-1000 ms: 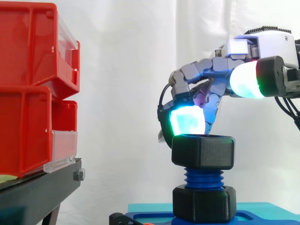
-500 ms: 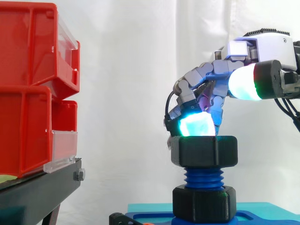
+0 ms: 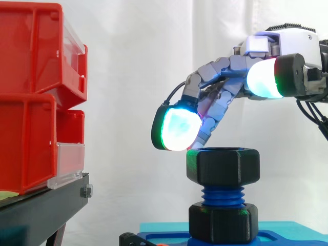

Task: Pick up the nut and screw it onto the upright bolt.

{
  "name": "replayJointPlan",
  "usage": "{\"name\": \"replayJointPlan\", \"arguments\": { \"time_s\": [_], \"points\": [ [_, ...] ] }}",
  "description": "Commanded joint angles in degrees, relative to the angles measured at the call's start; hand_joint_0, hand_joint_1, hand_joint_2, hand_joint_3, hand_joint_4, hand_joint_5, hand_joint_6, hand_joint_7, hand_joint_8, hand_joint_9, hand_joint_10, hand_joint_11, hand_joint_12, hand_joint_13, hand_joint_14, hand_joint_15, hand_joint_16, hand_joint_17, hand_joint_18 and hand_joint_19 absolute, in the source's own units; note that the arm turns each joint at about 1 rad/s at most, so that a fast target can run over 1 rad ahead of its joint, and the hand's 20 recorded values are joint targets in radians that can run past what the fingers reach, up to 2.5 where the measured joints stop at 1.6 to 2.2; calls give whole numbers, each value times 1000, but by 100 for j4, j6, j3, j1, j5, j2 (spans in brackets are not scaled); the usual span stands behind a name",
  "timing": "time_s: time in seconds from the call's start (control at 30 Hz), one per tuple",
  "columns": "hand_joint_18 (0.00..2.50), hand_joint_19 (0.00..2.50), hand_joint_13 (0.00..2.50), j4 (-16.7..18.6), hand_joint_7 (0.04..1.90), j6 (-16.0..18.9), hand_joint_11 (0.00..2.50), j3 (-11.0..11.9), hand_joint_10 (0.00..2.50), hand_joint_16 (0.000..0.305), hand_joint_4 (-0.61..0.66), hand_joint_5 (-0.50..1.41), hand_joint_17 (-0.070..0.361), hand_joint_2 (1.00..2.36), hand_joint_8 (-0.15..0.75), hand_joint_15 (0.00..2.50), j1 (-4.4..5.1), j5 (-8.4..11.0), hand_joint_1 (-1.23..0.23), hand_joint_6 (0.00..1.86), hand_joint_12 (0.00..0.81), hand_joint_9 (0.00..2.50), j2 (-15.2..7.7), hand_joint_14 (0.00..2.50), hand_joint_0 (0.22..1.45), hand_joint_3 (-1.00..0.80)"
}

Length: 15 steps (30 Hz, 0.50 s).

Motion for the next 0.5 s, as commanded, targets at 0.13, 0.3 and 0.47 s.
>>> {"name": "replayJointPlan", "arguments": {
  "time_s": [0.13, 0.3, 0.47],
  "points": [
    [254, 42, 520, 22, 654, 0, 0, 2, 0, 34, 207, -104, 76, 1000, 208, 0, 77, 33, -134, 502, 280, 768, -7, 0, 510, -500],
    [64, 0, 387, -31, 659, 9, 0, 2, 0, 34, 193, -100, 77, 1000, 203, 0, 147, 121, -118, 502, 295, 651, -7, 0, 504, -500],
    [0, 0, 240, -92, 683, 18, 0, 2, 0, 37, 169, -84, 82, 1000, 194, 0, 217, 174, -114, 502, 316, 537, -7, 0, 500, -500]
  ]
}}
